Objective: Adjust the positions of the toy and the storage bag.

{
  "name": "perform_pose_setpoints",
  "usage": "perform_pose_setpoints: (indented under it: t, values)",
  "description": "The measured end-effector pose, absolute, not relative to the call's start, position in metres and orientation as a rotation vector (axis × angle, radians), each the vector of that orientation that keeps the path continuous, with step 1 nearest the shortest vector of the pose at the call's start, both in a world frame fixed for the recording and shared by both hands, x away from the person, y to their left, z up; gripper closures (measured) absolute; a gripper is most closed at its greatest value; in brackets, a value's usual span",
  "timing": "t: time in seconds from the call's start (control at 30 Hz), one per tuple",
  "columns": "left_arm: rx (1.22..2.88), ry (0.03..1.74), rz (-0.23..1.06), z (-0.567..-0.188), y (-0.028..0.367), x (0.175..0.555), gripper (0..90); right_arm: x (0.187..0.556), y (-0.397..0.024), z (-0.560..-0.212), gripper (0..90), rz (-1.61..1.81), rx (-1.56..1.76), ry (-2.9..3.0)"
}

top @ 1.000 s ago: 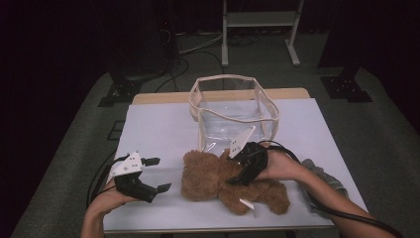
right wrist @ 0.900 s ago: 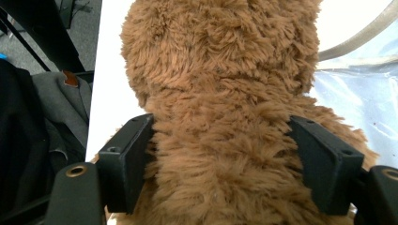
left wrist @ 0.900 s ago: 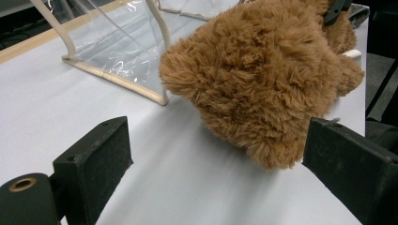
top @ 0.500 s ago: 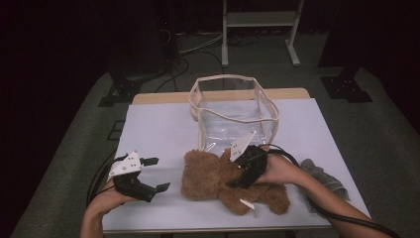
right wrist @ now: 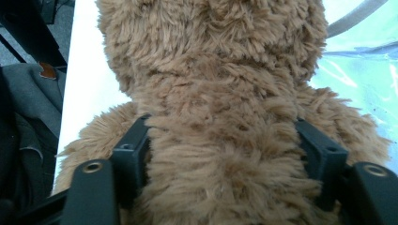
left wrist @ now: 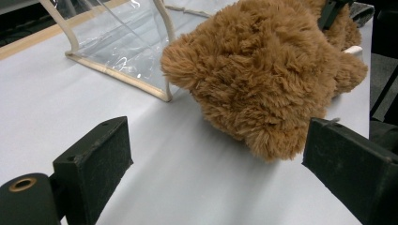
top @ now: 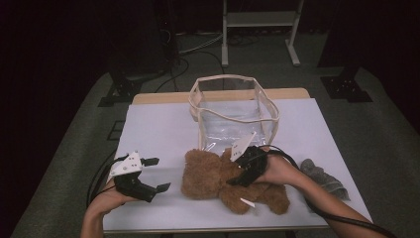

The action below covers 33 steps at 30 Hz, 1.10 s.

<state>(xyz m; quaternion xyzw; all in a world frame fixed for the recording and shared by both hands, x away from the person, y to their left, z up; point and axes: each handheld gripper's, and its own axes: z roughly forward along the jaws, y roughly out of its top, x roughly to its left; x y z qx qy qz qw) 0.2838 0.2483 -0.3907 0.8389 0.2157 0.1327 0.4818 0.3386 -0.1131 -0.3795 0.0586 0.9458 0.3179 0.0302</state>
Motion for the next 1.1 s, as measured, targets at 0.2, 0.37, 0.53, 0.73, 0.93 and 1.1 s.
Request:
perform_pose_setpoints:
  t: [0.2,0.37,0.53,0.73,0.93,1.1]
  values:
    - [2.046,0.524,0.321,-0.391,0.248,0.283,7.6,0.343,-0.114,-0.381,43.5,0.978,0.208,2.953]
    - [2.047,0.524,0.318,-0.391,0.247,0.284,7.6,0.344,-0.114,-0.381,50.2,0.979,0.222,2.967]
    - [2.049,0.524,0.318,-0.392,0.247,0.284,7.6,0.342,-0.114,-0.378,55.8,0.969,0.238,2.969]
    - [2.048,0.526,0.319,-0.391,0.247,0.284,7.6,0.341,-0.112,-0.372,62.5,0.964,0.213,2.962]
    - [2.046,0.53,0.319,-0.392,0.248,0.284,7.6,0.343,-0.115,-0.367,65.3,0.996,0.23,2.958]
    - [2.044,0.531,0.319,-0.392,0.249,0.284,7.6,0.343,-0.116,-0.364,65.8,1.013,0.238,2.958]
